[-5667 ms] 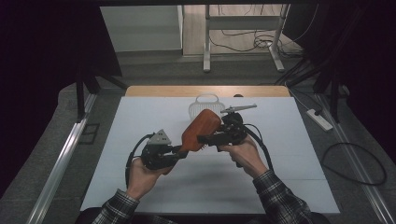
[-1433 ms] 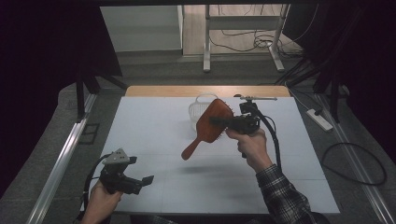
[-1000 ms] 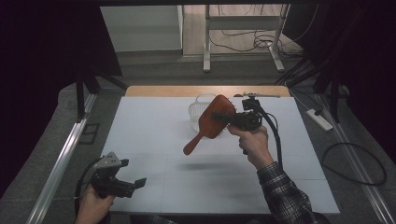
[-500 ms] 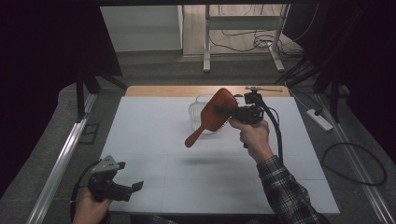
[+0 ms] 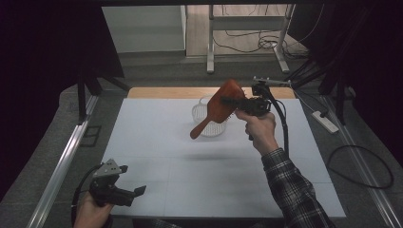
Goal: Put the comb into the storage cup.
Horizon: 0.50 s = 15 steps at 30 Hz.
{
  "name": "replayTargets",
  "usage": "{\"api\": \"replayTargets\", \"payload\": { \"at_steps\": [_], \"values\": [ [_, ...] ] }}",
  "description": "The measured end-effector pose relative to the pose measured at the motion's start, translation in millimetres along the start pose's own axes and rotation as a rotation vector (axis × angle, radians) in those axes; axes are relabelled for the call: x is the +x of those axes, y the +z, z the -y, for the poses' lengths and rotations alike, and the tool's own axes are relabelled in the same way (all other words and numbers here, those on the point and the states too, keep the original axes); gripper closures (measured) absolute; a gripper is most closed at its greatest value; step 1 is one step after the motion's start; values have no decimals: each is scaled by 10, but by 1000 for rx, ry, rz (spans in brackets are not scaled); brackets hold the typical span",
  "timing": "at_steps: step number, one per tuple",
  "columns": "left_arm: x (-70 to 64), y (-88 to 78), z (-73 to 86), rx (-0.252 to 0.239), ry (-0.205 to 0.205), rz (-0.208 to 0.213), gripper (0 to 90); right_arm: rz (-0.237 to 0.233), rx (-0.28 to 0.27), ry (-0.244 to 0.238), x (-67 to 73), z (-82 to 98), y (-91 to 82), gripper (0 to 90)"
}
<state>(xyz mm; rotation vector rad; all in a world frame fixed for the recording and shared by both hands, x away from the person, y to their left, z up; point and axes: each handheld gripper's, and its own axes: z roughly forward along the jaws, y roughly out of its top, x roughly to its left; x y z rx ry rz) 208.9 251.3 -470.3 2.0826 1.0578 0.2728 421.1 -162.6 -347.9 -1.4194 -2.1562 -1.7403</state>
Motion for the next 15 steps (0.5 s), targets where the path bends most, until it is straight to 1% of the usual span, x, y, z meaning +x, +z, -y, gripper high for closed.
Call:
{"api": "replayTargets", "payload": {
  "at_steps": [5, 15],
  "values": [
    [-6, 2, -2, 6, 13, 1, 0, 14, -9, 2, -14, -87, 23, 570],
    [1, 7, -2, 6, 4, 3, 0, 37, -31, 0, -26, -258, 77, 570]
  ]
}}
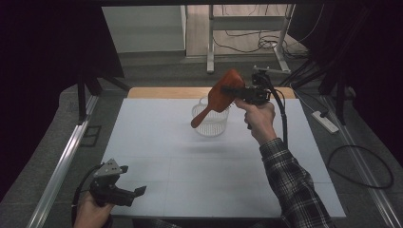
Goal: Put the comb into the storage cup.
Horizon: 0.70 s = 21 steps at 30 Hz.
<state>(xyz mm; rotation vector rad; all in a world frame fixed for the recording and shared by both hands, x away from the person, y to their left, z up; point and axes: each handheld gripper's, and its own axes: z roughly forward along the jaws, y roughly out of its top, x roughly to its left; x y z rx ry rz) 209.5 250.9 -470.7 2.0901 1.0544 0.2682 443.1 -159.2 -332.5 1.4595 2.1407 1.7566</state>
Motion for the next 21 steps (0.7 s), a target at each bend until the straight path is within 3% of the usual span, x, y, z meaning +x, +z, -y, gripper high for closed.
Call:
{"api": "replayTargets", "payload": {
  "at_steps": [21],
  "values": [
    [-1, 5, -2, 7, 7, 0, 0, 48, -44, 15, -114, -225, 82, 570]
  ]
}}
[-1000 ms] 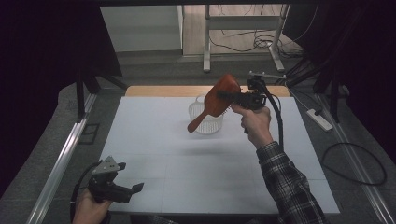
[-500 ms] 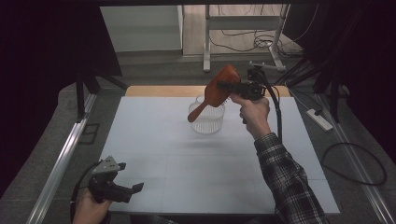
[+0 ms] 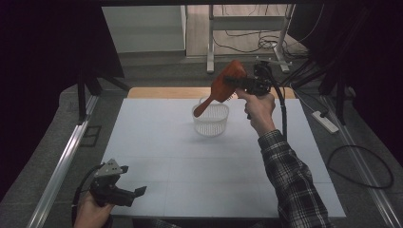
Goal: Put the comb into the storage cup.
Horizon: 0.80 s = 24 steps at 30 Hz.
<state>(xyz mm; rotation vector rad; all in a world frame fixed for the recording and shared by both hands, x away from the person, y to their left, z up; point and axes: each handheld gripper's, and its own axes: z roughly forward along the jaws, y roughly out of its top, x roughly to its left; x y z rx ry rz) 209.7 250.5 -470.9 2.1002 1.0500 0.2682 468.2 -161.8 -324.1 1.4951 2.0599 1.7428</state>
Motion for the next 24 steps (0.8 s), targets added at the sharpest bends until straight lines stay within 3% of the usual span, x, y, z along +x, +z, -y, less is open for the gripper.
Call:
{"api": "replayTargets", "payload": {
  "at_steps": [12, 24],
  "values": [
    [2, -1, 1, 0, -1, 0, 0, 45, -11, -5, -68, -71, 75, 570],
    [5, -1, 4, -3, -9, 3, 0, 80, 13, -29, -101, -29, 179, 569]
  ]
}}
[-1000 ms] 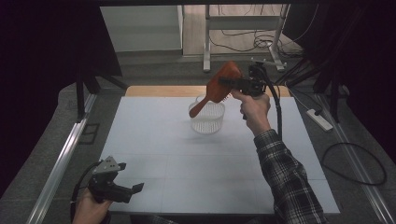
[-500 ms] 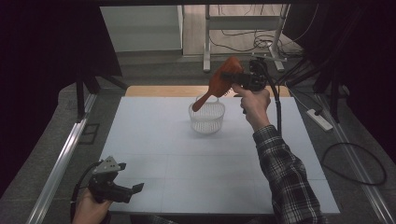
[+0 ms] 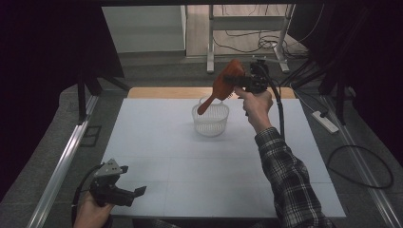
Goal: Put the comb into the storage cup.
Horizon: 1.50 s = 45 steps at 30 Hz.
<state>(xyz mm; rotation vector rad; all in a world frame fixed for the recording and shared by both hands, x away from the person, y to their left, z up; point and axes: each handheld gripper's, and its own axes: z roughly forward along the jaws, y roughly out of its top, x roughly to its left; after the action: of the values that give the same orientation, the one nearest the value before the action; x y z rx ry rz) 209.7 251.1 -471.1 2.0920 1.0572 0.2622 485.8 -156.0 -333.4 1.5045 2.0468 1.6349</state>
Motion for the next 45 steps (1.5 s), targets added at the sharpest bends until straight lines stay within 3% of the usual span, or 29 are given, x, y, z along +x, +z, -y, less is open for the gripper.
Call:
{"api": "replayTargets", "payload": {
  "at_steps": [26, 45],
  "values": [
    [4, -5, 5, 2, -2, -1, 0, 35, 65, -41, -29, 290, 292, 568],
    [5, -2, 5, 5, -2, 0, 0, 60, 100, -41, -103, 459, 413, 565]
  ]
}}
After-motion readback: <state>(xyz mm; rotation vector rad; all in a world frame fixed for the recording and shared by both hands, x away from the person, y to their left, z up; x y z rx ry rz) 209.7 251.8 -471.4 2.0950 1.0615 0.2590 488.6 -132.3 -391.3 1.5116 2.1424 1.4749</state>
